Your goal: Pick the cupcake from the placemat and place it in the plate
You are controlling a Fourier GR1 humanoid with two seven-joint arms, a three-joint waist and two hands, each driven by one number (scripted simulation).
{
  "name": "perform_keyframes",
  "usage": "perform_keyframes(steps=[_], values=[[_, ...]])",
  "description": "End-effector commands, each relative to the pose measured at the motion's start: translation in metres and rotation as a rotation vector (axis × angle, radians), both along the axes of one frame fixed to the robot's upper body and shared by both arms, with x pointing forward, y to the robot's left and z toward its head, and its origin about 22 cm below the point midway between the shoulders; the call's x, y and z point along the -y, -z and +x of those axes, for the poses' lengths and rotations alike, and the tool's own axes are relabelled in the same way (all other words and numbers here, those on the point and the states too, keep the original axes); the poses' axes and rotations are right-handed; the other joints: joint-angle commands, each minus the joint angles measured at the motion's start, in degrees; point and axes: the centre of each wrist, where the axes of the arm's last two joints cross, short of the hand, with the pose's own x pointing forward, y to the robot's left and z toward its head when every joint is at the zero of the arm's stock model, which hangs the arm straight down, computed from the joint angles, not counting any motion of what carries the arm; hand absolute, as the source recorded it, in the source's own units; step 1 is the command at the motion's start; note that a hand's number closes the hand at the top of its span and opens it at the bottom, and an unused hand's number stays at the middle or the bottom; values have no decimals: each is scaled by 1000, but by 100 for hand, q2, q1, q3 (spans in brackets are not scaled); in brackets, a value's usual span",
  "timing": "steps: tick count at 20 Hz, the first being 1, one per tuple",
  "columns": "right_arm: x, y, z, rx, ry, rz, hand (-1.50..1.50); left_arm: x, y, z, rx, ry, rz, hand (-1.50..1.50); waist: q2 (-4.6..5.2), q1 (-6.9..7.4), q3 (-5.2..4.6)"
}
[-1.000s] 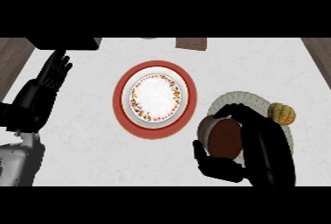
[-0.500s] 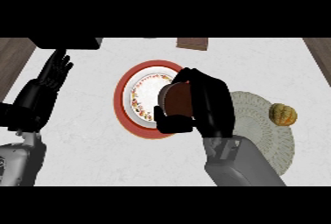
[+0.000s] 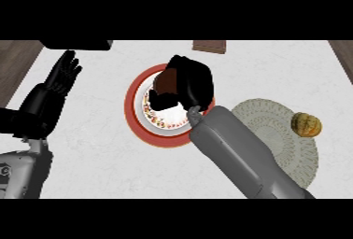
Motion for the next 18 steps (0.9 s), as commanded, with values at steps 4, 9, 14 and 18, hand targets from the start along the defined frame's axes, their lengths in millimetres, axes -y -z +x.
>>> perform_keyframes(steps=[4, 9, 14, 18], values=[[-5, 33, 30, -66, 22, -90, 150, -1, -11, 11, 4, 28, 2, 0, 39, 159, 0], [4, 48, 37, -104, 136, 58, -150, 18, -18, 16, 15, 49, 5, 0, 87, 345, 4], [9, 49, 41, -99, 46, 185, -150, 16, -13, 16, 28, 64, 0, 0, 105, 349, 6], [9, 48, 41, 17, 63, 290, -150, 24, -21, 17, 23, 77, -12, 0, 113, 411, 10]])
